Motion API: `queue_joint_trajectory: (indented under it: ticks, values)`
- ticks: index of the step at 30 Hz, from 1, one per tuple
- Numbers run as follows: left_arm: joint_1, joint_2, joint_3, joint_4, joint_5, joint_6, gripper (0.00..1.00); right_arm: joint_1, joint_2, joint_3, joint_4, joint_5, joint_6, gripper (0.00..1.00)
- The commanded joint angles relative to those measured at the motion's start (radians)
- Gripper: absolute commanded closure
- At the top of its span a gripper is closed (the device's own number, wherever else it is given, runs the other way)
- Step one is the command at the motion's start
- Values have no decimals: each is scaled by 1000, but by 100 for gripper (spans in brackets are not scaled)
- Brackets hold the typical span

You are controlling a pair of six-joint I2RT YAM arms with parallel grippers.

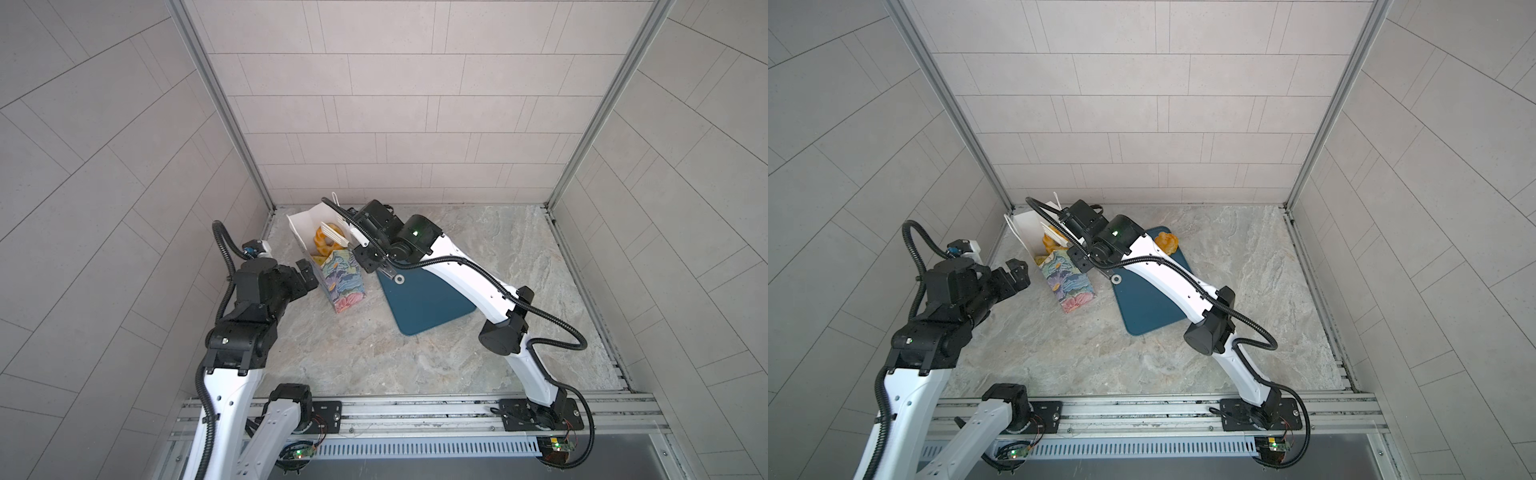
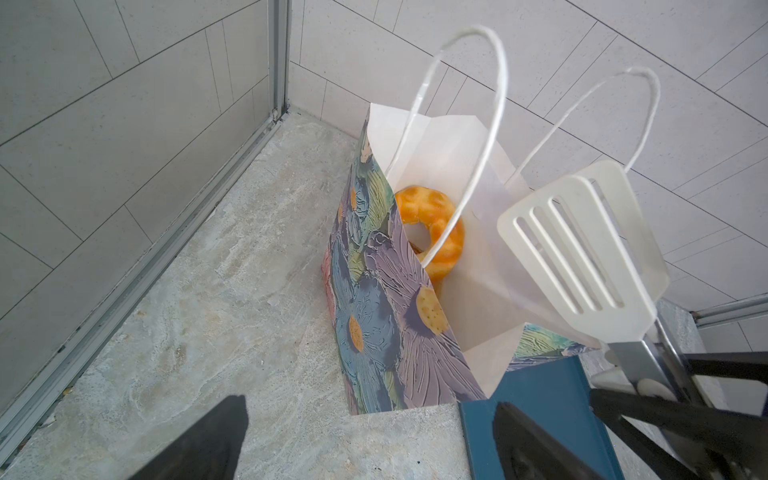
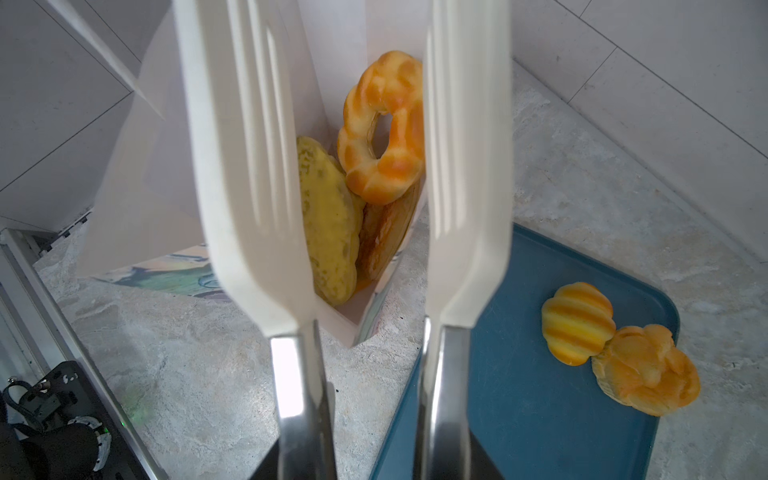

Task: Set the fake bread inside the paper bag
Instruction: 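Lower the ring donut into the floral bag and open the right tongs, then withdraw the empty right tongs from the bag back over the tray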

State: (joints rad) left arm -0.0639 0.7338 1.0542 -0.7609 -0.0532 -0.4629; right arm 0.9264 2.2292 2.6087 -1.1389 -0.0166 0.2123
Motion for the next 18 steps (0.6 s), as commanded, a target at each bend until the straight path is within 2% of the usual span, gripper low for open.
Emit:
queue_joint_trajectory:
  ticks: [1, 18]
  values:
    - [-1, -3, 0, -1, -8, -9, 0, 13, -96, 31, -8, 24, -18, 54]
    - [-2, 10, 35, -28, -13, 13, 0, -30, -159, 6, -107, 128, -68, 52]
